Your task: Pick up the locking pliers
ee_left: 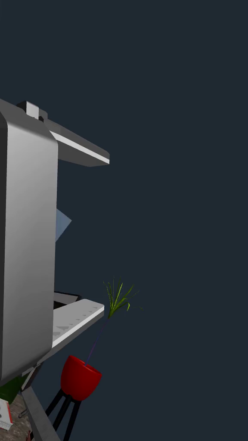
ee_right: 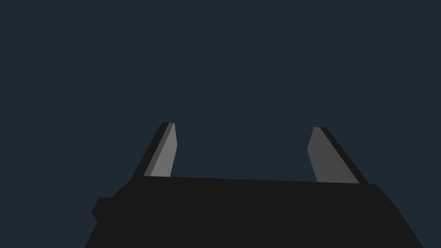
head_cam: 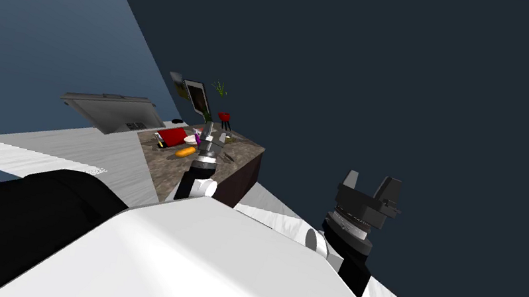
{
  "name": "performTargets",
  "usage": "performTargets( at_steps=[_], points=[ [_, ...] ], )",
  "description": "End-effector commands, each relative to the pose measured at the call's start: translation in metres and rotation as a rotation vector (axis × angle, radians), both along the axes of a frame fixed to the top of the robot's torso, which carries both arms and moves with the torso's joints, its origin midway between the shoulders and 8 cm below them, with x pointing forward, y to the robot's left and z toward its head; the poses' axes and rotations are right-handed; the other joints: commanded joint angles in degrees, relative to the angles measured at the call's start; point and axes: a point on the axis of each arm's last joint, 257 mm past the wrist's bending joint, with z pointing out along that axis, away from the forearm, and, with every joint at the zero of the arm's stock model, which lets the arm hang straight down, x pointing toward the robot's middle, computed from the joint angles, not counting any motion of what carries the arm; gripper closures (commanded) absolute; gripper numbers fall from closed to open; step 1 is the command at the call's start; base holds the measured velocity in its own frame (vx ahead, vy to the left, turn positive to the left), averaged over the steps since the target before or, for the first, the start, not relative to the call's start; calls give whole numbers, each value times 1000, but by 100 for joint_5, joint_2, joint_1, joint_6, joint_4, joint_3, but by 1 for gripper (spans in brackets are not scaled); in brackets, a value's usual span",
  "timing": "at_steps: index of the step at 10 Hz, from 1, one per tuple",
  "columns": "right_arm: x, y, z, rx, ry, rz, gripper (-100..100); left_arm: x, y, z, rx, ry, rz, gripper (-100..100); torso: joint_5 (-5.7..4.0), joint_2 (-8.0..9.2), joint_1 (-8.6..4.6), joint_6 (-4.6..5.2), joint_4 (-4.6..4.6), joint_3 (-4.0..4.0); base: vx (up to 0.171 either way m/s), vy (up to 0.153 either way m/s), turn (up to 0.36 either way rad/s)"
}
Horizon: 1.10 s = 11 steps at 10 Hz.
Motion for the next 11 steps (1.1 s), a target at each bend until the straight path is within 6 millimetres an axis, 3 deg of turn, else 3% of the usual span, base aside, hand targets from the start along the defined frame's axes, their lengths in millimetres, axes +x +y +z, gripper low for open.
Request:
performTargets(
  at_steps=[1, 6, 11],
  points=[
    [0, 0, 0, 0, 0, 0, 0, 13, -1, -9, 22, 40, -24, -100, 0, 0, 0, 0, 0, 0, -40, 5, -61],
    [0, 0, 0, 0, 0, 0, 0, 65, 3, -51, 58, 205, -83, -100, 3, 24, 11, 1, 5, 14, -74, 17, -66],
    [0, 0, 0, 0, 0, 0, 0, 96, 10, -84, 60, 324, -102, -100, 1, 16, 5, 1, 4, 9, -48, 10, -34]
  ],
)
